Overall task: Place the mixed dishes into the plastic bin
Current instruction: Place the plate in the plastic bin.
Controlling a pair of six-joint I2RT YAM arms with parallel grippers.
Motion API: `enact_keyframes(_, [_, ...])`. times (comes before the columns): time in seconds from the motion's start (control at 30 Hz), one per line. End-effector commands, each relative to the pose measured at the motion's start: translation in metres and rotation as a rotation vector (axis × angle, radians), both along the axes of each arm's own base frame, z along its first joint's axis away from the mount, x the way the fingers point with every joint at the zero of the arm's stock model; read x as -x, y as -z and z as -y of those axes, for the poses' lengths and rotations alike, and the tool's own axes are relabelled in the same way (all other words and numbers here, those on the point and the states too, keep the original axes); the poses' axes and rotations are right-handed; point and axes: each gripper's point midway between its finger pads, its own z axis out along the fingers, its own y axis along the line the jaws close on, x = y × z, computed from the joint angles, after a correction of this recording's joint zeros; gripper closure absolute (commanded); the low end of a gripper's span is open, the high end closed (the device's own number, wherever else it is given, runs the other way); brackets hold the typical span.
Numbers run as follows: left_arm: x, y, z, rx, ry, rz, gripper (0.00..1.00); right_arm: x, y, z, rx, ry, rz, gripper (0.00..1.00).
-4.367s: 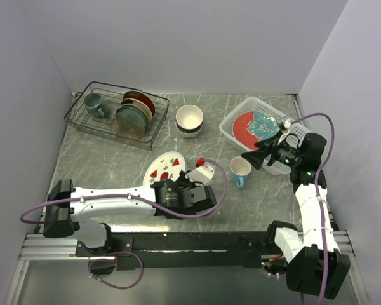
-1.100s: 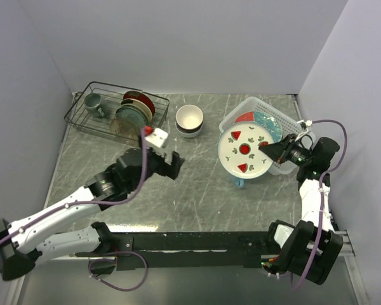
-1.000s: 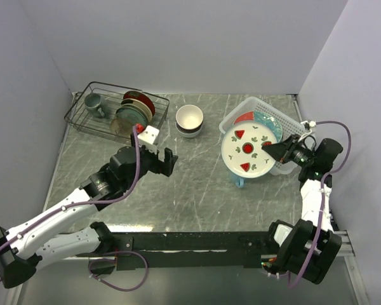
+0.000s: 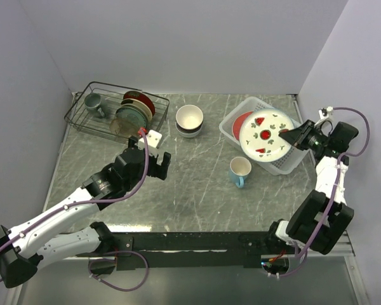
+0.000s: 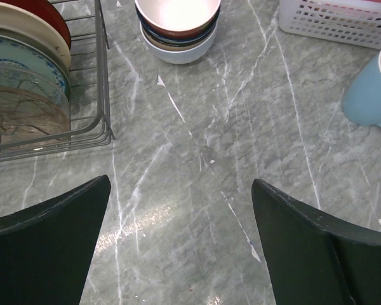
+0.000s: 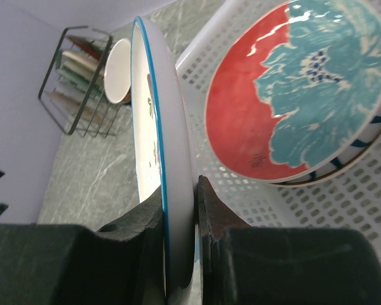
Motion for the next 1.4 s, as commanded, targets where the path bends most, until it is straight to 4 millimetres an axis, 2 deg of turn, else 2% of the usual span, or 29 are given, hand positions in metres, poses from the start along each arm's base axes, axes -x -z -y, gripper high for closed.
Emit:
enact_keyframes(0.0, [-0.003,-0.007,-0.004,0.006,-0.019,0.032,0.01,-0.021,-0.035,0.021,0.021,0.091,0.028,1.00])
enact_keyframes(0.37, [-0.006,-0.005,-0.007,-0.002,-0.032,0.031,0.01,-0.058,-0.023,0.044,-0.036,0.198,-0.077,1.00])
enact_keyframes(0.77, [-0.006,-0.006,-0.009,0.000,-0.031,0.049,0.01,-0.111,-0.002,0.036,0.002,0.183,-0.133,0.98])
enact_keyframes(0.83, [-0.007,-0.005,-0.010,0.000,-0.036,0.047,0.01,-0.118,0.008,0.034,0.014,0.171,-0.157,0.97])
enact_keyframes(1.07, [-0.009,0.000,-0.009,-0.011,-0.035,0.037,0.01,-0.134,0.021,0.032,0.039,0.150,-0.186,0.94])
enact_keyframes(1.17, [-0.010,0.001,-0.009,-0.013,-0.035,0.034,0.01,-0.136,0.029,0.028,0.044,0.132,-0.206,0.90])
enact_keyframes(1.27, [-0.010,0.001,-0.010,-0.014,-0.037,0.033,0.01,-0.136,0.038,0.028,0.059,0.122,-0.225,0.75])
enact_keyframes(1.3, [-0.011,0.002,-0.010,-0.016,-0.040,0.031,0.01,-0.136,0.041,0.026,0.066,0.119,-0.233,0.65])
enact_keyframes(1.37, [-0.011,-0.002,-0.012,-0.008,-0.049,0.041,0.01,-0.134,0.045,0.026,0.088,0.118,-0.246,0.54])
